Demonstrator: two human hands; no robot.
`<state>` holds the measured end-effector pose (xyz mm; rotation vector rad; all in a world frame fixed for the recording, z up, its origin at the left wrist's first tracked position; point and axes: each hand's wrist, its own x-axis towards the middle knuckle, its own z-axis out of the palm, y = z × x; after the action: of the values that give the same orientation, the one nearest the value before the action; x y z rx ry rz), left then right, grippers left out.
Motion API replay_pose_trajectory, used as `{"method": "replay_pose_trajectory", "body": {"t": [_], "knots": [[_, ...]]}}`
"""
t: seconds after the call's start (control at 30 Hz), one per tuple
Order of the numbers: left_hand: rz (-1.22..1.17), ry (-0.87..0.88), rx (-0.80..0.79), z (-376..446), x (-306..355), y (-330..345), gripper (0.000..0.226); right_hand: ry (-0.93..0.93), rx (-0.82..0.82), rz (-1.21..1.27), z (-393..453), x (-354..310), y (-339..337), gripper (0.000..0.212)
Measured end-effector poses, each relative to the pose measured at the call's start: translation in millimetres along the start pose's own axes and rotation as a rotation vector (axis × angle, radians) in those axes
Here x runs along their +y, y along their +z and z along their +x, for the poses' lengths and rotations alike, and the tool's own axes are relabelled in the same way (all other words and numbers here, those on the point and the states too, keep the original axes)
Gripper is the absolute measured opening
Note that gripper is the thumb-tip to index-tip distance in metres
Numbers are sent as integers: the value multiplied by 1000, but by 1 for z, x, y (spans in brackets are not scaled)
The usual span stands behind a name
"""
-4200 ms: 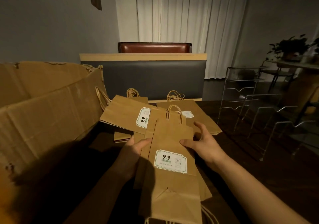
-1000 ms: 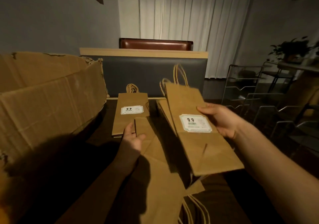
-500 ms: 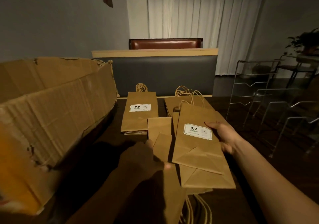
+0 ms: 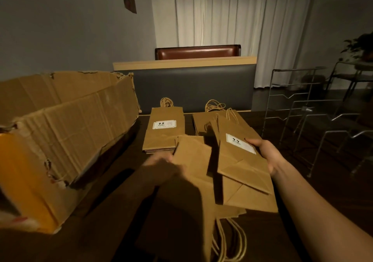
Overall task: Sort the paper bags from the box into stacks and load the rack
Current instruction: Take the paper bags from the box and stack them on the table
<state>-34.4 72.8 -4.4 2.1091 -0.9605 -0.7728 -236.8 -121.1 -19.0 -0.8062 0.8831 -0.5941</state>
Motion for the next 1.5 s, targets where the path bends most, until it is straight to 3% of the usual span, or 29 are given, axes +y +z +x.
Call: {"method": "replay_pose_trajectory", "body": {"t": [0.13, 0.27, 0.33, 0.43, 0.5, 0.57, 0.7, 0.93, 1.03, 1.1, 1.2, 1.27, 1.37, 1.43, 1.5], "knots": [[-305, 204, 202, -17, 35, -51, 15, -25, 24, 44, -1, -4, -6, 19], [-590, 567, 330, -32, 84, -84, 29, -64, 11, 91, 5, -5, -12, 29], [-465, 718, 379, -36, 93, -83, 34, -90, -17, 116, 6, -5, -15, 31], [-49, 797, 367, -21, 76, -56, 25, -136, -62, 130, 10, -6, -14, 39], [-38, 783, 292, -5, 56, -28, 33, -85, -96, 154, 11, -5, -8, 35], [-158, 791, 186, 6, 41, 1, 26, -19, -143, 160, 10, 0, 4, 30], [-172, 996, 130, 18, 29, 40, 12, 1, -217, 143, 8, 9, 20, 28], [-621, 762, -76, 13, 53, 54, 34, 12, -211, 133, 16, 4, 13, 37], [-223, 794, 226, 22, 40, 52, 48, -30, -154, 168, 21, -1, 8, 49], [-98, 580, 386, 34, 21, 45, 54, -12, -123, 204, 22, -3, 2, 40], [-198, 98, 339, 43, -5, 27, 55, 76, -115, 188, 24, 1, -2, 22], [-262, -10, 274, 42, -14, 23, 58, 104, -119, 130, 29, 7, 3, 21], [-547, -61, 153, 37, -9, 25, 37, 64, -132, 80, 33, 16, 13, 20], [-616, -71, 106, 34, -3, 27, 14, 42, -157, 78, 35, 18, 15, 26], [-630, -116, 38, 31, 3, 29, 13, 33, -174, 107, 35, 16, 12, 22]]}}
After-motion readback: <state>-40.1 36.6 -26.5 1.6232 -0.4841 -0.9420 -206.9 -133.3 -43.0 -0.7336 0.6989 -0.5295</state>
